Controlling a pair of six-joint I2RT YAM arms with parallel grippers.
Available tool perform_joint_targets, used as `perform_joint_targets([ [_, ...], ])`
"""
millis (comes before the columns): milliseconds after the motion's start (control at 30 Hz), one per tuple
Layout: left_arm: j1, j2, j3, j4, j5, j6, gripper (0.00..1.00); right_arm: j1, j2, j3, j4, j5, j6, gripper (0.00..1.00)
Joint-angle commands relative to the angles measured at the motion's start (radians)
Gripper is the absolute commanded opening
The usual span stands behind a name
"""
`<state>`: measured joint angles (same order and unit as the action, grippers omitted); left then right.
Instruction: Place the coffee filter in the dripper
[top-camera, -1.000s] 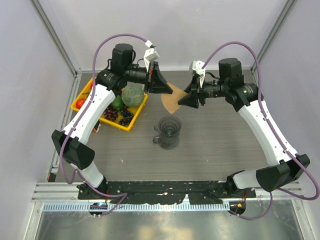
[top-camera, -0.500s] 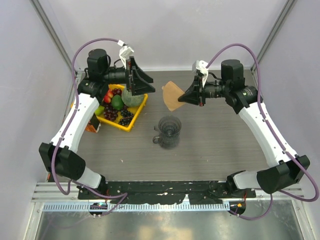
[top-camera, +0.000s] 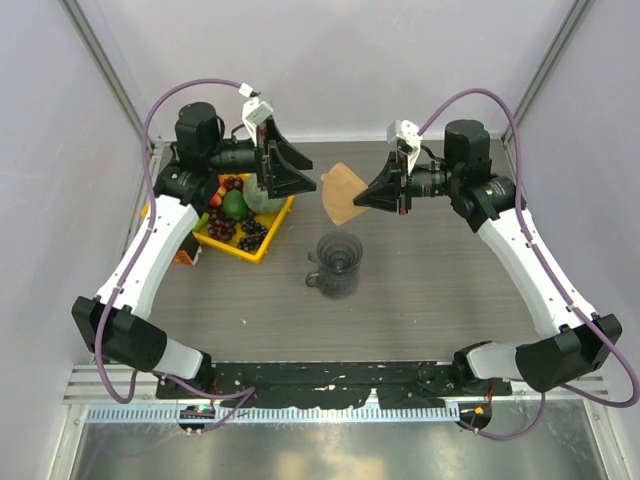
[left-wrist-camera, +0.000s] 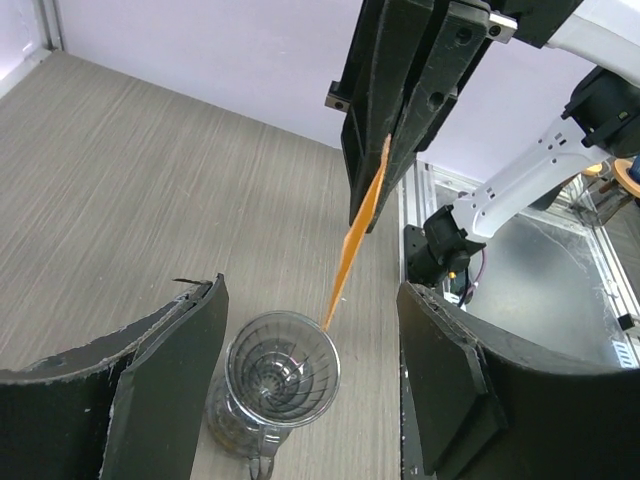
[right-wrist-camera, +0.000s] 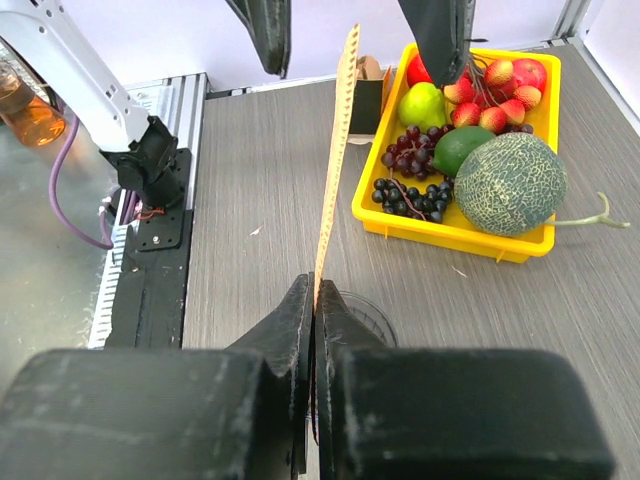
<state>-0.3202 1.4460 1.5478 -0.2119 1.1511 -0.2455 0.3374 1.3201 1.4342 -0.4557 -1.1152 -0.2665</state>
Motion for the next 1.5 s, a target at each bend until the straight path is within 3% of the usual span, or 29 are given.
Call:
perform_joint_targets([
  [0, -0.011, 0.017, 0.041, 0.039, -0.013, 0.012, 0.75, 0.009, -0.019, 0.012, 0.045, -0.041, 0.013, 0.05],
  [1000, -0.019, 0.068, 0.063, 0.042, -0.021, -0.006, 0.73, 0.045, -0.042, 0.014, 0.009, -0.057, -0.033, 0.05],
  [1100, -0.004, 0.031, 0.032, 0.08, 0.024, -0.017, 0.78, 0.045, -0.042, 0.015, 0.021, -0.022, -0.042, 0.05],
  [1233, 0.107, -0.036, -0.098, 0.333, 0.139, -0.234, 0.96, 0.043, -0.055, -0.001, 0.142, 0.028, 0.027, 0.05],
  [1300, 0.124, -0.07, -0.129, 0.298, 0.171, -0.163, 0.99, 0.043, -0.062, -0.032, 0.277, 0.035, 0.12, 0.05],
  [1400, 0.09, -0.119, -0.156, 0.172, 0.092, 0.017, 0.99, 0.045, -0.064, -0.096, 0.562, 0.035, 0.345, 0.05],
  [1467, 0.06, -0.105, -0.138, 0.186, 0.064, 0.015, 0.99, 0.049, -0.047, -0.098, 0.642, 0.034, 0.424, 0.05],
])
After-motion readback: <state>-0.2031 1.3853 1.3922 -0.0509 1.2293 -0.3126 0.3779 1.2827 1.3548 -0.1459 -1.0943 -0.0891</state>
